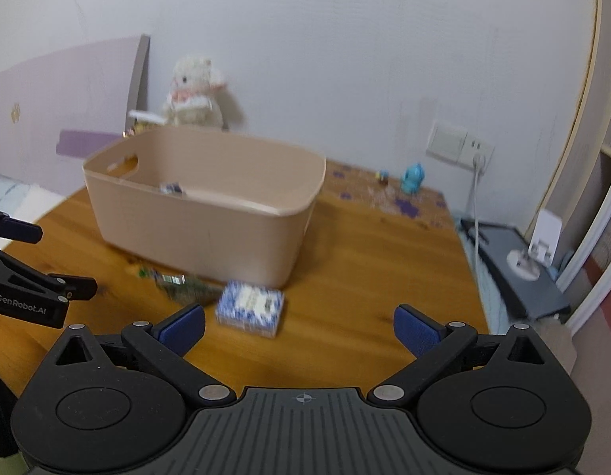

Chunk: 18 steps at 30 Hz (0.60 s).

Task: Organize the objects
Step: 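Move both grippers back to the green herb bag and blue-white box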

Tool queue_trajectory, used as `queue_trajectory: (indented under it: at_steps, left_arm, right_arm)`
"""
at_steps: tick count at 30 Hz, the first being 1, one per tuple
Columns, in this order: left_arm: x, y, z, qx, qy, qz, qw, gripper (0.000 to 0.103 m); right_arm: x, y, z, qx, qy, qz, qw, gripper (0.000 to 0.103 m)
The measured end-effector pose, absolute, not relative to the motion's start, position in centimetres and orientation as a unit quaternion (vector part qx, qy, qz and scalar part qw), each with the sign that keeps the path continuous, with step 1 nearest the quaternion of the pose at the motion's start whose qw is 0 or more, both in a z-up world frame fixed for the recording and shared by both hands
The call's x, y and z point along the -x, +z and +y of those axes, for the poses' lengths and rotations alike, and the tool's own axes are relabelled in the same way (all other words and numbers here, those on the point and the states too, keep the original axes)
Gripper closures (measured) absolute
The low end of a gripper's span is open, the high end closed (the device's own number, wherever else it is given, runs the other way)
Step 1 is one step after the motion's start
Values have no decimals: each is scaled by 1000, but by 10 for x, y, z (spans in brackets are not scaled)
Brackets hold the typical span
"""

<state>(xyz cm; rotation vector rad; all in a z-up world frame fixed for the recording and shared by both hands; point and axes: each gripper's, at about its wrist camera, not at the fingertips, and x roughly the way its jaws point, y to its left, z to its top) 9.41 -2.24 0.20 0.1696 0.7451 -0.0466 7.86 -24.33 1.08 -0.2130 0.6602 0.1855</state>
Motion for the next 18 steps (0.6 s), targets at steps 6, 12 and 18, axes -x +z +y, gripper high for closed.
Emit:
queue_trajectory:
  at_steps: [6, 12, 18]
  left_arm:
    - [-105, -25, -32, -83, -33, 396, 914, 8]
    - [-120, -51, -41, -78, -50, 419, 903, 8]
    - [-141, -67, -49, -54, -69, 428, 900, 8]
  right_arm:
    - [-99, -21, -249, 100, 88, 360, 923, 0]
    - [-117, -46, -250, 99, 90, 385, 913, 0]
    - [-134, -65, -248, 98, 96, 399, 906, 0]
